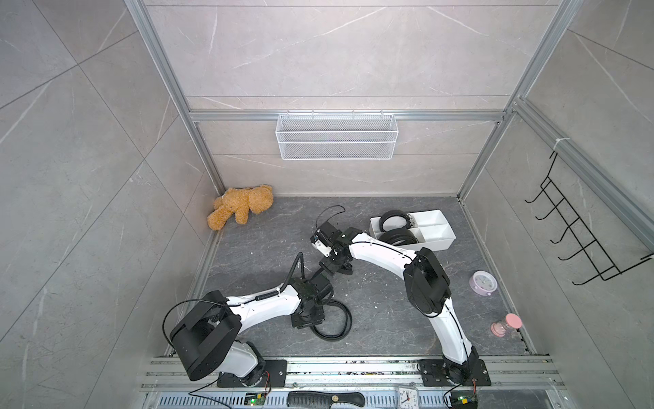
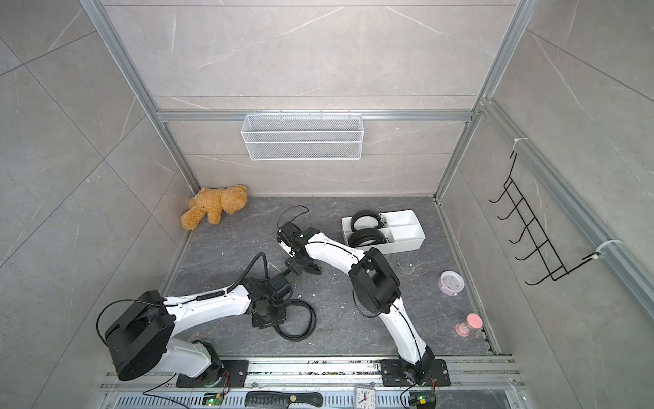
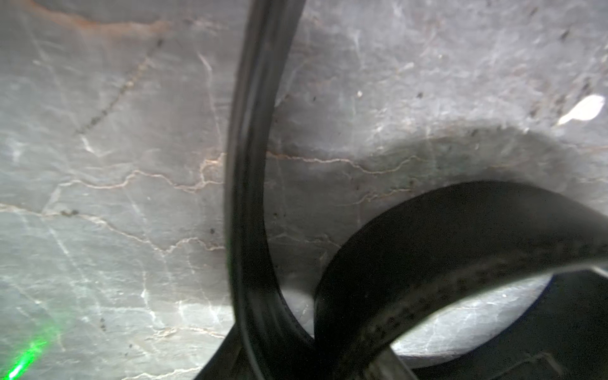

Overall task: Place the belts into the storage roll
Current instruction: Roll the belt at the center of the board.

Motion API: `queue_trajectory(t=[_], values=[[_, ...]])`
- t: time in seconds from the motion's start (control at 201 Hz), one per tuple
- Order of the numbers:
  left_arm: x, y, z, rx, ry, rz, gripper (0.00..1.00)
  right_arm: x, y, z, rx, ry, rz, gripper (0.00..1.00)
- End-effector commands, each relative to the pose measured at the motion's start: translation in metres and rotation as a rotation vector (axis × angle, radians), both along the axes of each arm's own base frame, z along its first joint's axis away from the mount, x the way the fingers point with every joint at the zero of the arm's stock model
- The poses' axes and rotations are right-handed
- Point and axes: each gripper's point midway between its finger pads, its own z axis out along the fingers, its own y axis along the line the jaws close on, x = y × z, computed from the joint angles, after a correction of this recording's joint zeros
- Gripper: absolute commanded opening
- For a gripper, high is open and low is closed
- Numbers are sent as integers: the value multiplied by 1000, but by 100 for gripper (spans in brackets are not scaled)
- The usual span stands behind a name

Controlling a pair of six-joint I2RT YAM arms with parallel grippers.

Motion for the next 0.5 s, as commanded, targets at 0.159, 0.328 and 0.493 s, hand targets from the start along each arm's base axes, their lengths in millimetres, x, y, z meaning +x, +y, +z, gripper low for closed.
queue_trajectory(t=[0.159, 0.328, 0.493], values=[[7, 5, -20, 53, 20, -46, 37, 11, 0, -29, -100, 46, 41, 35], [19, 10, -23, 109, 8, -85, 36, 2, -25, -31, -135, 67, -23, 10], [22, 24, -28, 159, 14, -97, 30, -13, -62, -24, -157, 73, -115, 1]])
